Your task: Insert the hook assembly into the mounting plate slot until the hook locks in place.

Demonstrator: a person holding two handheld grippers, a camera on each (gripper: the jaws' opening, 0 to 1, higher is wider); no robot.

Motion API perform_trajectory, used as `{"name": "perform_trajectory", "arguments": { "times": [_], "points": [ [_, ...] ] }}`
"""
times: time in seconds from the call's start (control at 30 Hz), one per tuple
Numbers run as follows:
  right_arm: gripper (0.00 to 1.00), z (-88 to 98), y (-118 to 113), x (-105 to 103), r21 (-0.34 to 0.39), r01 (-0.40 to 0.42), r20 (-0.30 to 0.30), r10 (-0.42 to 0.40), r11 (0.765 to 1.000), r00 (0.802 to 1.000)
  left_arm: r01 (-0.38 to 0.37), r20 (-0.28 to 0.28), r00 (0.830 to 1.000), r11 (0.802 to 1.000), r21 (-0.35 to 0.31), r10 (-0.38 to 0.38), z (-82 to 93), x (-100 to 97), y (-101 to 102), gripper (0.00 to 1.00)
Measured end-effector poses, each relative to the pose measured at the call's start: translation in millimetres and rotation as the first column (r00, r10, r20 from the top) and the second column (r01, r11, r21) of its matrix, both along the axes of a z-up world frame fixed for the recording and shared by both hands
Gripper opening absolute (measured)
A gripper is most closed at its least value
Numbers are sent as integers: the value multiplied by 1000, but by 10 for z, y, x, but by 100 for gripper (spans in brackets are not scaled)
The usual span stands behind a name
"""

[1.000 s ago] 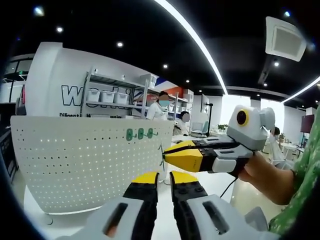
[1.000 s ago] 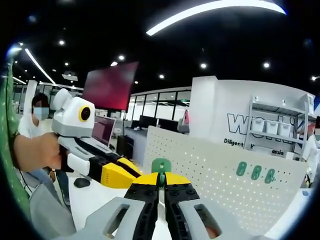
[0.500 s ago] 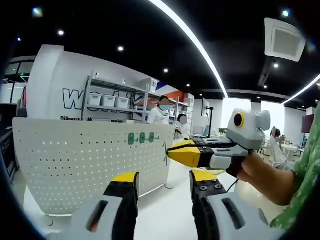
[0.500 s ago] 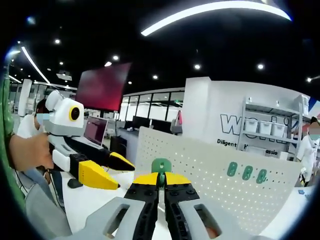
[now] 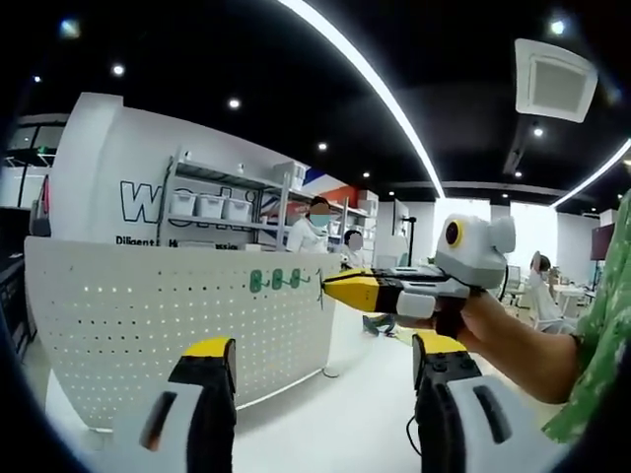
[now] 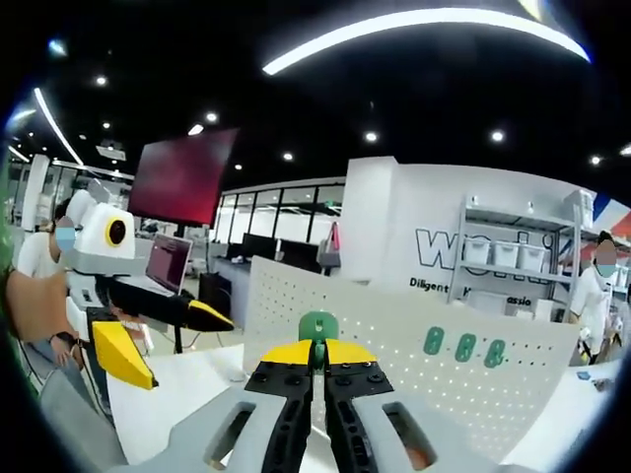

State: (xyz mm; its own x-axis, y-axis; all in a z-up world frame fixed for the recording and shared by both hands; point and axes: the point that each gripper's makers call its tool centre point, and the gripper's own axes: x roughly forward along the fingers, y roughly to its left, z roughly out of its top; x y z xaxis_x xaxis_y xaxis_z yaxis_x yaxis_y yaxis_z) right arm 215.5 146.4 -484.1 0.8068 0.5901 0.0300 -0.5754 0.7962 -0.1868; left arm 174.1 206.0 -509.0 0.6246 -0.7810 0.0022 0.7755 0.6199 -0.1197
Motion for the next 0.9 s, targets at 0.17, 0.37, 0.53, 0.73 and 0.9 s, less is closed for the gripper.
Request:
{"name": "perform_trajectory", "arguments": {
  "times": [0.17, 0.37, 0.53, 0.73, 0.9],
  "points": [
    [1, 6, -45, 63, 8, 21, 0, -21, 1000, 1000, 2, 13, 1000, 1000, -6, -2, 13, -7, 16, 82],
    [1, -23, -71, 151, 10, 43, -5, -43, 999, 999, 15, 24, 1000, 1000, -6, -15, -13, -41, 32, 85],
    [1, -39, -106, 242, 17, 71, -9, -71, 997, 997, 27, 30, 999, 1000, -2, -27, -51, -68, 37, 89],
    [1, -40, -158, 374, 23, 106, -6, -106, 994, 994, 54, 49, 997, 999, 10, -54, -93, -132, 24, 94],
    [1, -13, -185, 466, 25, 138, 1, -139, 990, 990, 73, 52, 996, 997, 17, -74, -141, -187, 18, 98]
  ]
}}
